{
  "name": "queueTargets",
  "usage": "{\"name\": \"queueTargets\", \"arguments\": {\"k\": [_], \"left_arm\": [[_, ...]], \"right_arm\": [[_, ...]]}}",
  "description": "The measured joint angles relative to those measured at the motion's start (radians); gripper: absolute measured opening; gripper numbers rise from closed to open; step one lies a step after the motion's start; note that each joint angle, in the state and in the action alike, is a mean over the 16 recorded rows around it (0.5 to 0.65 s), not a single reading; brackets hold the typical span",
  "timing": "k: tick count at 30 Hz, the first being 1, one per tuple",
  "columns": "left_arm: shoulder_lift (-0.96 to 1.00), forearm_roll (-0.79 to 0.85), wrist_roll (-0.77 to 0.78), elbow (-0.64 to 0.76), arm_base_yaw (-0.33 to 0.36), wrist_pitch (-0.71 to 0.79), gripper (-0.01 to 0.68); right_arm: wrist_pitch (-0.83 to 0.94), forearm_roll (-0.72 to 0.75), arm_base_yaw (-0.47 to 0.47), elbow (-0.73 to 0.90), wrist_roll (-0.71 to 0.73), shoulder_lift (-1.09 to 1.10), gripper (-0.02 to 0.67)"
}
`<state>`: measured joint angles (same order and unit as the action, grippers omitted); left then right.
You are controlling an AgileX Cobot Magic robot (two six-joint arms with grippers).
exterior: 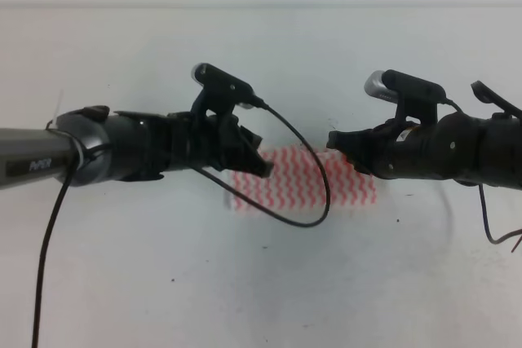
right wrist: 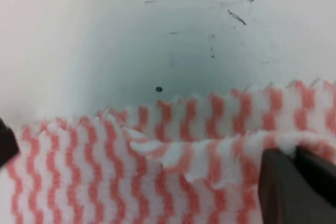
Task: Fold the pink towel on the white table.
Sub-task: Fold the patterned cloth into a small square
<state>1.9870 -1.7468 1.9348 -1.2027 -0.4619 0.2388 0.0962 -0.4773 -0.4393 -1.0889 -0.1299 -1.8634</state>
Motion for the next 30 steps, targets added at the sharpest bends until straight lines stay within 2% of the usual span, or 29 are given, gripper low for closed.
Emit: {"name": "queueTargets", "arguments": {"k": [13, 30], "left_arm": [[0.019, 0.0, -0.007, -0.045, 0.004, -0.069, -0.005], [0.039, 0.0, -0.017, -0.046, 0.007, -0.015, -0.005]], "right_arm": [[-0.003, 0.0, 0.001, 0.0, 0.0, 0.001, -0.017], [-0.008, -0.001, 0.02, 0.0, 0.0, -0.001, -0.017]]}}
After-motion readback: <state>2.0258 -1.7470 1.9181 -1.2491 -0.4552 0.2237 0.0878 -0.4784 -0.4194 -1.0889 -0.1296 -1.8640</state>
